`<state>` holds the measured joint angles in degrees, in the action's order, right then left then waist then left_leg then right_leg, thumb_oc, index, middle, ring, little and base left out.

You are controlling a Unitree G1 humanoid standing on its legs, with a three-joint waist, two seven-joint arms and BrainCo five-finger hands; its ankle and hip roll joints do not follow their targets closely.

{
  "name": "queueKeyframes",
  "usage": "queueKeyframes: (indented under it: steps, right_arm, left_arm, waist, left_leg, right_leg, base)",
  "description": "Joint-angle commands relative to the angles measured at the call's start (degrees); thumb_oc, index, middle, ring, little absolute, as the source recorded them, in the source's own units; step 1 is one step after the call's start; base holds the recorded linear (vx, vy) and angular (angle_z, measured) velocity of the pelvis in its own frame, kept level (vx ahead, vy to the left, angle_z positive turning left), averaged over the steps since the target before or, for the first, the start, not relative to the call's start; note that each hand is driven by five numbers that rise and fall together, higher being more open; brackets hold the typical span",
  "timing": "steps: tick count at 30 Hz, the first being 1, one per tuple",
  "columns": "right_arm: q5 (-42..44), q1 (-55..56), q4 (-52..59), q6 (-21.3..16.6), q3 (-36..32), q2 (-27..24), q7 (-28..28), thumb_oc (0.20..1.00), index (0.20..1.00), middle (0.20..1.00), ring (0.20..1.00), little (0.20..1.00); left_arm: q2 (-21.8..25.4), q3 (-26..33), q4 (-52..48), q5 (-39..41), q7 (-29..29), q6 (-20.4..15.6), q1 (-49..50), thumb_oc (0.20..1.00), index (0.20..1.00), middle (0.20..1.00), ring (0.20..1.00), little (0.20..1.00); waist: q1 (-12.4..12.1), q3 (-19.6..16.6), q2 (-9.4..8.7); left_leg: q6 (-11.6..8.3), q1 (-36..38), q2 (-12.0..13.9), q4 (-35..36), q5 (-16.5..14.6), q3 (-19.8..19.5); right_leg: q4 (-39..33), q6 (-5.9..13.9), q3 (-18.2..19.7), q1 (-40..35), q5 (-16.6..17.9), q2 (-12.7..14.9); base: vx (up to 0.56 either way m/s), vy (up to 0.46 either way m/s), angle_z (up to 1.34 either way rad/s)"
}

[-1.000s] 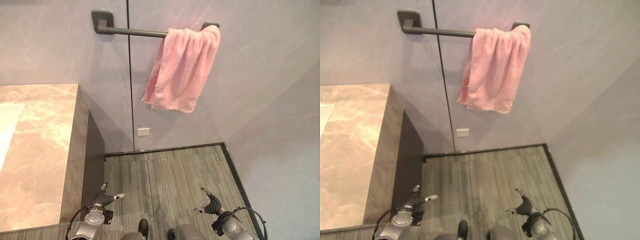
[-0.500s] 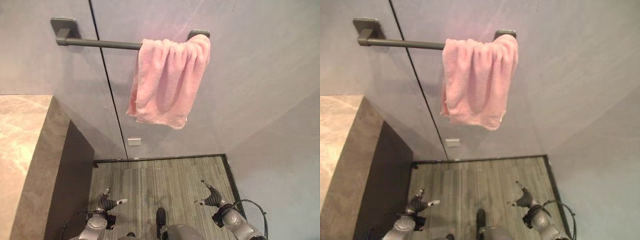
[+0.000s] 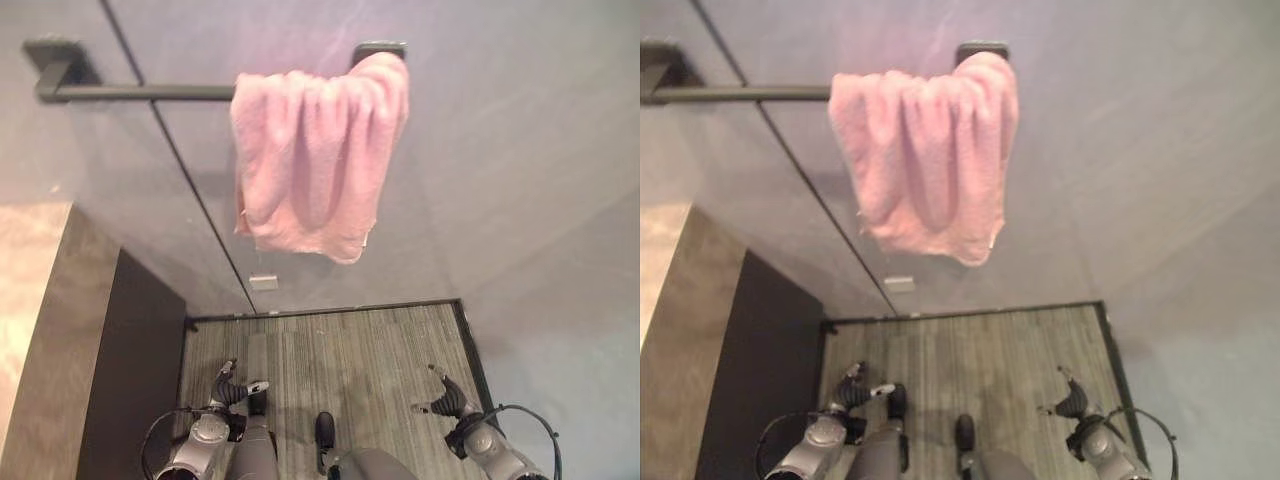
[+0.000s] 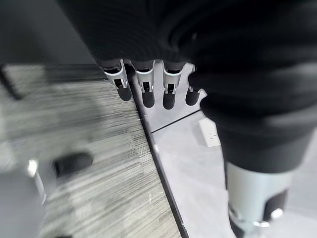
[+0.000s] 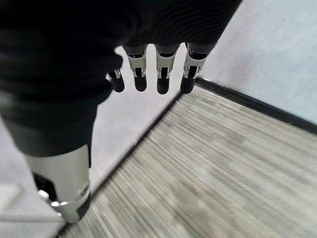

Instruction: Put brush and paste in cup on sink, flatten towel.

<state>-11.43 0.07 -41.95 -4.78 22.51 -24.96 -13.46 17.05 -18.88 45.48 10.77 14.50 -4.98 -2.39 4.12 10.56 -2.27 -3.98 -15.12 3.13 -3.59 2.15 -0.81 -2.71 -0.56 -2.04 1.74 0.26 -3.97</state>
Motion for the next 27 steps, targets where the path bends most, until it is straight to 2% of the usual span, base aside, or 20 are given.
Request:
queueKeyframes:
  steps: [1, 3, 7, 8, 9, 10, 11, 13, 17, 18, 27]
  right_arm:
    - [2.97, 3.27, 4.67, -0.04, -2.97, 1.57, -0.16, 1.000, 1.000, 1.000, 1.000, 1.000]
    - [3.52, 3.09, 6.23, -0.15, -3.13, 2.90, -0.04, 1.000, 1.000, 1.000, 1.000, 1.000]
    - [2.66, 3.51, 7.40, -0.43, -2.52, 3.20, 0.29, 1.000, 1.000, 1.000, 1.000, 1.000]
    - [2.52, 4.23, 8.11, -0.61, -2.52, 3.06, 0.43, 1.000, 1.000, 1.000, 1.000, 1.000]
    - [2.52, 4.72, 8.23, -0.75, -2.69, 3.14, 0.43, 1.000, 1.000, 1.000, 1.000, 1.000]
    - [2.71, 4.89, 8.54, -0.90, -2.69, 3.17, 0.41, 1.000, 1.000, 1.000, 1.000, 1.000]
    - [2.53, 4.51, 9.13, -0.89, -2.38, 3.17, 0.37, 1.000, 1.000, 1.000, 1.000, 1.000]
    - [1.76, 4.05, 9.44, -1.04, -1.86, 2.94, 0.28, 1.000, 1.000, 1.000, 1.000, 1.000]
    - [0.99, 4.16, 9.20, -1.39, -1.56, 2.44, 0.42, 1.000, 1.000, 1.000, 1.000, 1.000]
    - [0.47, 3.89, 9.52, -1.44, -1.89, 1.07, 0.40, 1.000, 1.000, 1.000, 1.000, 1.000]
    - [4.12, 4.12, 9.14, -1.69, -5.90, 0.21, -1.30, 1.000, 1.000, 1.000, 1.000, 1.000]
  left_arm:
    - [3.87, 0.49, -5.85, -1.18, 0.14, -1.58, 0.74, 1.000, 1.000, 1.000, 1.000, 1.000]
    - [5.53, 1.19, -8.03, -1.91, -0.31, -1.36, 1.95, 1.000, 1.000, 1.000, 1.000, 1.000]
    - [6.32, 1.52, -9.69, -2.72, -0.84, -1.07, 3.20, 1.000, 1.000, 1.000, 1.000, 1.000]
    - [6.28, 1.27, -10.01, -3.18, -1.31, -0.85, 3.52, 1.000, 1.000, 1.000, 1.000, 1.000]
    - [6.20, 1.27, -10.08, -3.36, -1.63, -0.98, 3.76, 1.000, 1.000, 1.000, 1.000, 1.000]
    - [6.18, 1.41, -9.93, -3.36, -1.63, -1.19, 3.89, 1.000, 1.000, 1.000, 1.000, 1.000]
    - [6.16, 1.74, -9.67, -3.19, -1.25, -1.36, 4.01, 1.000, 1.000, 1.000, 1.000, 1.000]
    - [6.19, 1.56, -10.29, -2.94, -1.05, -1.59, 4.06, 1.000, 1.000, 1.000, 1.000, 1.000]
    - [6.15, 0.93, -10.93, -3.61, -1.32, -1.93, 4.49, 1.000, 1.000, 1.000, 1.000, 1.000]
    - [6.91, 0.87, -13.49, -3.06, -2.15, -2.17, 6.32, 1.000, 1.000, 1.000, 1.000, 1.000]
    - [8.30, 1.60, -15.83, -3.13, -2.84, -1.62, 9.07, 1.000, 1.000, 1.000, 1.000, 1.000]
  waist:
    - [-0.11, -1.94, -2.35]
    - [0.19, -1.48, -2.01]
    - [0.52, -1.19, -1.52]
    - [1.69, -1.39, -1.46]
    - [2.24, -1.73, -1.35]
    - [2.27, -1.73, -1.37]
    - [1.96, -1.45, -1.68]
    - [1.68, -0.92, -1.88]
    - [1.27, -1.79, -2.50]
    - [0.62, -3.06, -2.57]
    - [0.01, -5.38, -2.16]
  left_leg:
    - [3.11, 0.58, -1.41, -6.12, -3.74, 2.62]
    - [5.01, 2.87, -2.33, -6.85, -5.65, 3.92]
    - [5.96, 4.85, -2.93, -6.14, -6.25, 4.25]
    - [6.12, 5.77, -3.90, -5.99, -6.57, 3.15]
    - [6.06, 6.42, -4.26, -5.55, -6.63, 2.60]
    - [5.97, 6.92, -4.18, -5.63, -7.14, 2.57]
    - [5.72, 7.30, -3.65, -5.68, -7.52, 3.19]
    - [5.47, 7.35, -2.98, -7.65, -8.34, 2.93]
    - [4.67, 7.36, -2.83, -7.76, -7.75, 2.14]
    - [3.72, 8.23, -1.98, -5.28, -6.39, 1.24]
    - [1.98, 10.48, 0.06, 3.15, -2.53, -1.56]
  right_leg:
    - [11.89, 7.99, 1.80, 2.43, -4.35, 9.80]
    - [17.47, 8.63, 3.93, 4.65, -1.04, 10.88]
    - [21.40, 8.35, 3.13, 6.99, 0.16, 9.46]
    - [20.56, 8.19, 6.01, 7.69, -0.70, 6.44]
    - [18.26, 8.22, 7.34, 8.13, -1.22, 5.55]
    - [15.96, 8.21, 6.66, 7.77, -0.95, 6.35]
    - [12.72, 8.64, 4.06, 9.13, 1.42, 8.54]
    - [11.47, 9.07, 2.18, 8.43, 1.31, 9.44]
    - [9.23, 8.97, 2.18, 6.45, 0.95, 9.51]
    - [7.42, 8.61, 1.58, 5.16, 0.82, 8.87]
    - [2.44, 7.59, -1.09, 1.77, -0.03, 7.87]
  base:
    - [0.14, 0.324, -0.42]
    - [0.11, 0.325, -0.32]
    - [0.08, 0.200, -0.41]
    - [0.11, 0.079, 0.15]
    - [0.15, 0.083, 0.19]
    - [0.12, 0.010, 0.28]
    - [0.10, -0.045, 0.31]
    - [0.09, -0.074, 0.10]
    - [0.06, -0.097, 0.22]
    - [0.08, -0.139, 0.14]
    - [0.06, -0.106, 0.23]
